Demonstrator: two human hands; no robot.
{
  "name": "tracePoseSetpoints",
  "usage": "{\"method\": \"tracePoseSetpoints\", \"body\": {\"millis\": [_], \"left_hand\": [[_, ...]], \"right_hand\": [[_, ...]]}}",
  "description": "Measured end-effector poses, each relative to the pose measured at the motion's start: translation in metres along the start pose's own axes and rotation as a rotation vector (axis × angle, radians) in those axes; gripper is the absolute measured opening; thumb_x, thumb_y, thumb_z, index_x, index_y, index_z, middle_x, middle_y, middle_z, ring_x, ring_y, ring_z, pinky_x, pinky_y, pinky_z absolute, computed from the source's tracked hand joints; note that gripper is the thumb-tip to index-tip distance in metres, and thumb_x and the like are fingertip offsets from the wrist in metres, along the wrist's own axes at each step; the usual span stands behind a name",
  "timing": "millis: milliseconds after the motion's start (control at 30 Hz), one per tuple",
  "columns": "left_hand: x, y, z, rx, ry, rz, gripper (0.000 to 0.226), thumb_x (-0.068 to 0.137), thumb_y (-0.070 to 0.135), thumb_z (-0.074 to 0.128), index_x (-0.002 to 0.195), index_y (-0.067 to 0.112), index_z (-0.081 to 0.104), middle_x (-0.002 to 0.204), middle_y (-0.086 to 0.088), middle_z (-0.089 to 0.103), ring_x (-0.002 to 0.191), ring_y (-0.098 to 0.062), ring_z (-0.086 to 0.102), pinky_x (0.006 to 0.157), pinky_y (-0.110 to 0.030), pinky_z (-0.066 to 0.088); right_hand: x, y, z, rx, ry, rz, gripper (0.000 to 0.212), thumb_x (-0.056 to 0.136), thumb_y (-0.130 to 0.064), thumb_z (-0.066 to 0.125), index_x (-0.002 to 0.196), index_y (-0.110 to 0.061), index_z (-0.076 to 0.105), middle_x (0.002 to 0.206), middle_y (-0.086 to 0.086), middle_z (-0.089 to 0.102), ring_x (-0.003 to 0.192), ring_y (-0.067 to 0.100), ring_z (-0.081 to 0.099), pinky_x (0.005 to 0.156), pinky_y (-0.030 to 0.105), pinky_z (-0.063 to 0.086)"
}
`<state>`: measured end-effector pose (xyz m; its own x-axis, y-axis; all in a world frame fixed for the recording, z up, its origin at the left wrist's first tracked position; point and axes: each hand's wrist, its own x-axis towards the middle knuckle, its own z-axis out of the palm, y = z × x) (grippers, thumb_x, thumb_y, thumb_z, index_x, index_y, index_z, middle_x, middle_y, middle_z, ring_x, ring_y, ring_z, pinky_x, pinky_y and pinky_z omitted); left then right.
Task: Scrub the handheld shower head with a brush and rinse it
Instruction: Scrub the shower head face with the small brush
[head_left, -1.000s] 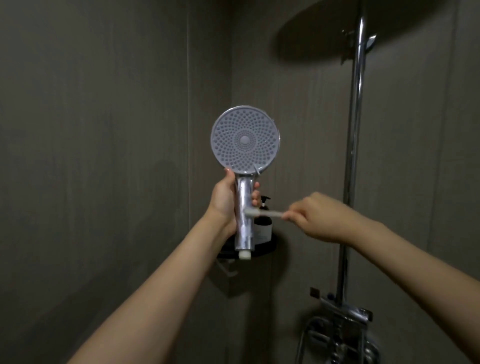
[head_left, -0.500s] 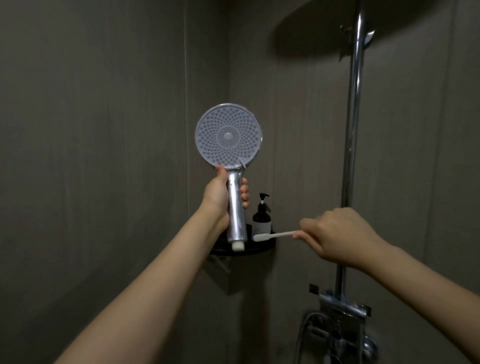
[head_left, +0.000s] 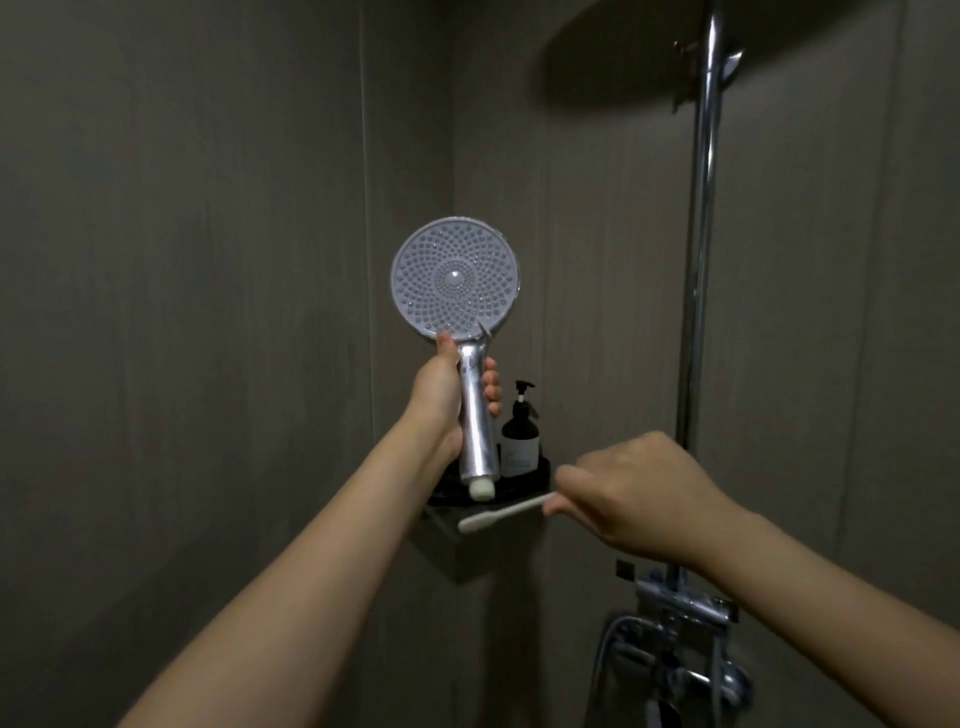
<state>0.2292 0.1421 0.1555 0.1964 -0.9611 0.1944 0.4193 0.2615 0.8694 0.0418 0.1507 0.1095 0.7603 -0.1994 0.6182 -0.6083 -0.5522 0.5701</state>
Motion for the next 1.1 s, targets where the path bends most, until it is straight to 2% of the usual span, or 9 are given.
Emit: {"method": "tracePoseSetpoints", "body": {"millis": [100, 200, 267, 433, 633, 733, 867, 967, 1100], "left_hand": [[0.0, -0.001, 0.0, -0.003, 0.007, -0.002, 0.063, 0.094, 0.058, 0.019, 0.071, 0.009, 0.051, 0.047, 0.001, 0.047, 0.035, -0.009, 0.043, 0.039, -0.014, 0.036], [0.001, 0.003, -0.008, 0.012, 0.009, 0.012, 0.062, 0.094, 0.057, 0.02, 0.071, 0.009, 0.051, 0.053, -0.001, 0.047, 0.037, -0.009, 0.044, 0.039, -0.015, 0.037], [-0.001, 0.0, -0.009, 0.032, -0.013, 0.016, 0.062, 0.095, 0.057, 0.02, 0.073, 0.008, 0.052, 0.059, -0.003, 0.048, 0.039, -0.01, 0.045, 0.041, -0.018, 0.038], [-0.005, -0.015, -0.001, 0.044, -0.109, 0.013, 0.073, 0.093, 0.062, 0.01, 0.077, 0.006, 0.056, 0.051, -0.004, 0.052, 0.04, -0.013, 0.044, 0.043, -0.021, 0.035], [-0.005, -0.021, 0.009, 0.15, -0.195, -0.039, 0.077, 0.089, 0.067, 0.007, 0.072, 0.007, 0.054, 0.047, -0.002, 0.047, 0.037, -0.011, 0.042, 0.04, -0.017, 0.034], [-0.002, -0.026, 0.01, 0.208, -0.173, -0.053, 0.069, 0.093, 0.062, 0.017, 0.073, 0.007, 0.053, 0.047, -0.001, 0.047, 0.037, -0.011, 0.041, 0.038, -0.017, 0.035], [-0.001, -0.031, 0.008, 0.271, -0.136, -0.044, 0.061, 0.095, 0.056, 0.021, 0.071, 0.009, 0.052, 0.048, 0.0, 0.046, 0.037, -0.01, 0.041, 0.039, -0.017, 0.035], [-0.003, -0.035, 0.008, 0.327, -0.118, -0.024, 0.061, 0.095, 0.056, 0.022, 0.069, 0.01, 0.052, 0.049, 0.0, 0.046, 0.037, -0.009, 0.041, 0.04, -0.019, 0.034], [-0.007, -0.037, 0.009, 0.372, -0.102, -0.021, 0.058, 0.095, 0.054, 0.025, 0.069, 0.01, 0.052, 0.053, -0.002, 0.045, 0.038, -0.01, 0.041, 0.04, -0.019, 0.034]], "right_hand": [[0.005, 0.004, -0.004, -0.02, -0.021, 0.084, 0.042, 0.088, -0.048, 0.034, 0.06, -0.023, 0.053, 0.042, -0.005, 0.049, 0.031, 0.014, 0.044, 0.038, 0.015, 0.011], [0.0, 0.028, -0.004, 0.066, -0.048, 0.261, 0.044, 0.094, -0.049, 0.034, 0.076, -0.018, 0.059, 0.058, 0.001, 0.059, 0.05, 0.024, 0.056, 0.045, 0.025, 0.032], [0.004, 0.035, -0.007, 0.148, 0.022, 0.343, 0.052, 0.09, -0.056, 0.029, 0.072, -0.017, 0.059, 0.052, 0.0, 0.049, 0.047, 0.023, 0.048, 0.048, 0.03, 0.039], [0.035, 0.027, -0.009, 0.239, -0.126, 0.369, 0.028, 0.096, -0.045, 0.035, 0.076, -0.029, 0.045, 0.056, -0.009, 0.037, 0.062, 0.017, 0.045, 0.054, 0.028, 0.032], [0.055, 0.045, -0.001, 0.224, 0.18, 0.581, 0.039, 0.097, -0.037, 0.037, 0.091, -0.009, 0.063, 0.078, 0.015, 0.065, 0.069, 0.032, 0.058, 0.052, 0.029, 0.03], [0.065, 0.047, 0.0, 0.179, 0.059, 0.547, 0.04, 0.097, -0.039, 0.036, 0.097, -0.011, 0.064, 0.089, 0.016, 0.067, 0.081, 0.034, 0.062, 0.059, 0.029, 0.034], [0.073, 0.061, -0.016, 0.21, 0.151, 0.764, 0.043, 0.098, -0.037, 0.035, 0.095, -0.005, 0.064, 0.093, 0.023, 0.065, 0.085, 0.038, 0.061, 0.063, 0.034, 0.038], [0.078, 0.044, -0.012, 0.165, 0.038, 0.513, 0.041, 0.098, -0.041, 0.032, 0.09, -0.013, 0.061, 0.08, 0.01, 0.06, 0.07, 0.028, 0.055, 0.058, 0.029, 0.037], [0.081, 0.052, -0.026, 0.18, 0.07, 0.739, 0.043, 0.098, -0.039, 0.034, 0.103, -0.007, 0.063, 0.098, 0.022, 0.065, 0.089, 0.037, 0.061, 0.066, 0.035, 0.041]]}}
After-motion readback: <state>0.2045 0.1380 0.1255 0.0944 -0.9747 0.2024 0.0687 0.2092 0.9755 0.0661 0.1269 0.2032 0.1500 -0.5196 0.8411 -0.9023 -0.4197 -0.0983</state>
